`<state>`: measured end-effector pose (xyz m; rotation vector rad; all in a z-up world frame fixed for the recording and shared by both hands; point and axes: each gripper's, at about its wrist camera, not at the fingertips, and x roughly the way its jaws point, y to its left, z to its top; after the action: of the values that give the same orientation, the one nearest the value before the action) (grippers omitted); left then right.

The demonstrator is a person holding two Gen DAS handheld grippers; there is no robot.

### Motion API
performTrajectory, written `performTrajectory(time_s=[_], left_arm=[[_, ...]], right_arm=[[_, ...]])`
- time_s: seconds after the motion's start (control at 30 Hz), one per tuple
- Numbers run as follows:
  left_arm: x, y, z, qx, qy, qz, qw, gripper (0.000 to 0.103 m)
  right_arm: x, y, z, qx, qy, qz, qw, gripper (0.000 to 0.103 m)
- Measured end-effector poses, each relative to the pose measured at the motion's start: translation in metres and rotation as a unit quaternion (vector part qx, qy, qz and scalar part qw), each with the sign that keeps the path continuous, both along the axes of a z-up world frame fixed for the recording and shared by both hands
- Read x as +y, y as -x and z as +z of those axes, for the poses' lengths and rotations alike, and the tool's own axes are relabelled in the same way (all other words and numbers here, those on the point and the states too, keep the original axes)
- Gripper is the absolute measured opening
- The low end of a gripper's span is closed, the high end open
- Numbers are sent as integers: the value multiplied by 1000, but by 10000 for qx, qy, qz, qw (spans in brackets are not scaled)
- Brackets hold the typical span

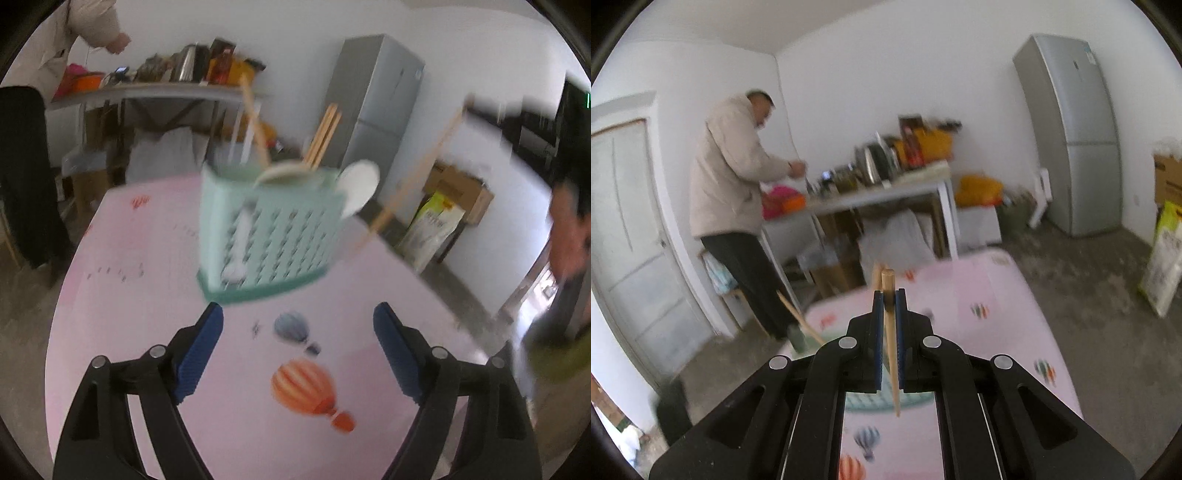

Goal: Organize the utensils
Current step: 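Lift both chopsticks over the mint-green holder and drop them in with both tools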

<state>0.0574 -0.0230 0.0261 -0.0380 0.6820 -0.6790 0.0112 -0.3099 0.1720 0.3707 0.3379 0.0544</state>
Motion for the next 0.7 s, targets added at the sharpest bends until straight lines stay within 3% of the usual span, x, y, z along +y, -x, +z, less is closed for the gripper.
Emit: performTrajectory(time_s=[0.13, 0.37, 0.53, 0.7], left_arm=[[2, 0, -14, 171, -42, 123, 9998, 81], [-7, 1, -23, 58, -222, 42, 9997, 86], [-15, 6, -25, 35, -214, 31, 9998, 93], [-19, 10, -27, 44, -204, 147, 9997, 97]], right_arm=[[6, -11, 29, -369, 163, 116, 9991, 4], [14, -28, 60, -834, 367, 164, 9957, 4], [20, -41, 52, -814, 409, 174, 9957, 4], [33, -66, 4, -148, 608, 121, 9980, 4]])
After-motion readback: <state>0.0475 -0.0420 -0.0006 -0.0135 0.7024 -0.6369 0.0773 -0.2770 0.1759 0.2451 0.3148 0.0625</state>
